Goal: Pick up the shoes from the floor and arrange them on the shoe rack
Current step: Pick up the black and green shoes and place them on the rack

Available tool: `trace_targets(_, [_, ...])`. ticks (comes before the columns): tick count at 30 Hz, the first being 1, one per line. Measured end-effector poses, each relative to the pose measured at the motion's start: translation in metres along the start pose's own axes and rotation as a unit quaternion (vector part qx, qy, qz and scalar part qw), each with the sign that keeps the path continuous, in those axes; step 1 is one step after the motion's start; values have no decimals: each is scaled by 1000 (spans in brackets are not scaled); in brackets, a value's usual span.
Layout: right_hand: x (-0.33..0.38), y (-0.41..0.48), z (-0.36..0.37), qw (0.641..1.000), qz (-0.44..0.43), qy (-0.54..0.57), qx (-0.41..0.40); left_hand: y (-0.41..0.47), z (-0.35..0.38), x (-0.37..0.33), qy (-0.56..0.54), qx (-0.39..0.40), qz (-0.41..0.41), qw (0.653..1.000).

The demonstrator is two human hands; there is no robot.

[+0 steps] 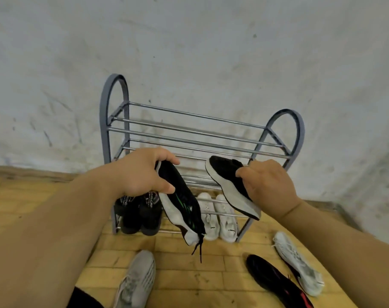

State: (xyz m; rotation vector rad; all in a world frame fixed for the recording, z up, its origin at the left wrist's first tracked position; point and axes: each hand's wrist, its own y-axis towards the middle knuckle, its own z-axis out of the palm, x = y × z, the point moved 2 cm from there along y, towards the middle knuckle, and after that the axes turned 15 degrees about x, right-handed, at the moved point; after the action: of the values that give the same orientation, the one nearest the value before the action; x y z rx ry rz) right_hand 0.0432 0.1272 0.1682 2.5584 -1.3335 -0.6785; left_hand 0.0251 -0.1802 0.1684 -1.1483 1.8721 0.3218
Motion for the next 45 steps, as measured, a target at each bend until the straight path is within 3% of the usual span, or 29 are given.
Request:
trace_targets(5, [3, 14, 58, 998, 10, 54, 25, 22, -3, 12, 13, 15, -17, 1000])
trace_targets(7, [10, 17, 69, 987, 76, 118, 83, 30, -5, 18, 17, 21, -26, 999])
trace_targets(12, [8, 7, 98, 896, 245, 276, 246, 45, -6, 30, 15, 25, -39, 999])
trace_targets(21, [-22, -13, 132, 808, 362, 376, 275, 65, 4, 34, -17, 46, -43, 998])
trace_targets(30, [-31, -17, 138, 769, 336, 450, 305, 68, 11, 27, -53, 58, -34, 996])
trace_targets(35, [-43, -28, 130, 718, 340, 517, 318, 63, 12, 31, -62, 66, -42, 995])
trace_targets(40, [-53, -45, 112, 678, 301, 544, 392, 62, 15, 40, -39, 90, -61, 993])
trace_targets(45, [-45, -59, 114, 651, 268, 491, 514, 65, 22, 47, -14, 139, -91, 986])
